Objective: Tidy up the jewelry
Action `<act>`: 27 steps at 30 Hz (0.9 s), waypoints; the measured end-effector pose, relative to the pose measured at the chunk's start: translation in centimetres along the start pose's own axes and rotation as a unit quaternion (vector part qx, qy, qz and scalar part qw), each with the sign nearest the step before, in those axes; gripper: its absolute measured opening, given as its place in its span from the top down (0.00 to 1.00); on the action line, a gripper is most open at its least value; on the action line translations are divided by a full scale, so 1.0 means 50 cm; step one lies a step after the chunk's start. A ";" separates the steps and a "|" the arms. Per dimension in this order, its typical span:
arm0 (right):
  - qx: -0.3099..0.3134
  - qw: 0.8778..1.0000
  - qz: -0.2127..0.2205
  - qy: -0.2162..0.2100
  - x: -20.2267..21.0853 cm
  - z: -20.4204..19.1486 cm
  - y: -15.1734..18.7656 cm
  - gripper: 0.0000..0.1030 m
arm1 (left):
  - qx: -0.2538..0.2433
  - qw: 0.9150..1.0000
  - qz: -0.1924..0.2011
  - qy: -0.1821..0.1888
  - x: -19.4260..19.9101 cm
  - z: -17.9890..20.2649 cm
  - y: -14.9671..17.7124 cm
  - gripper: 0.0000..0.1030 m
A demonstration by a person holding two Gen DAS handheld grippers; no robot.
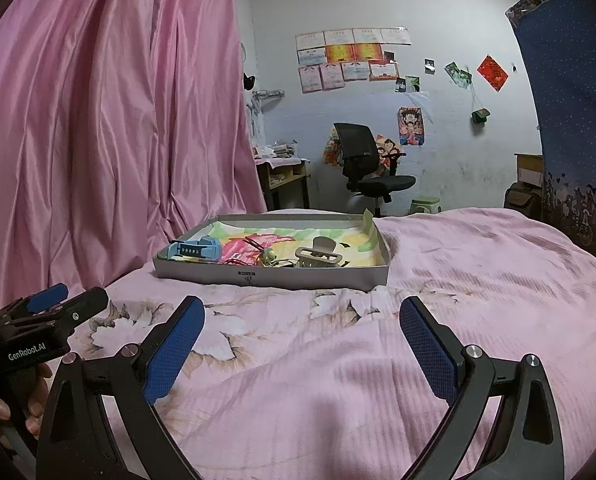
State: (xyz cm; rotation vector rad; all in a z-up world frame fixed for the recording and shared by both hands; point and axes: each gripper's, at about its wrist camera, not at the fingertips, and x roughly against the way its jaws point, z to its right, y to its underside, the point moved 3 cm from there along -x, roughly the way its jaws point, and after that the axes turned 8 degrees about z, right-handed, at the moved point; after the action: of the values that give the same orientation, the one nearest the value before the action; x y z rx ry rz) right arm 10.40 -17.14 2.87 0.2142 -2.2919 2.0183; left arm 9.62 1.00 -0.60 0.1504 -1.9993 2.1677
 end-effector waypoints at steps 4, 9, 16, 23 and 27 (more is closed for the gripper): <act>0.000 1.000 0.000 0.000 -0.002 -0.001 -0.001 0.07 | 0.000 1.000 -0.001 0.000 0.000 -0.001 0.000 0.00; 0.000 1.000 0.000 0.000 -0.001 -0.001 0.000 0.07 | 0.000 1.000 0.000 0.000 0.000 0.000 0.000 0.00; 0.000 1.000 0.000 0.000 -0.002 -0.002 -0.001 0.07 | 0.000 1.000 0.000 0.000 0.000 0.000 0.000 0.00; 0.000 1.000 -0.002 0.000 -0.001 0.002 0.003 0.07 | 0.000 1.000 0.000 0.000 0.000 0.000 0.001 0.00; 0.000 1.000 -0.001 0.000 -0.002 0.002 0.003 0.07 | 0.000 1.000 0.000 0.000 0.000 0.000 0.001 0.00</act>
State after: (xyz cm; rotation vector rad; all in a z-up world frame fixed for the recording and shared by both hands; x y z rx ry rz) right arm 10.48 -17.20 2.69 0.2166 -2.2901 2.0164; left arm 9.61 0.98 -0.63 0.1503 -1.9975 2.1677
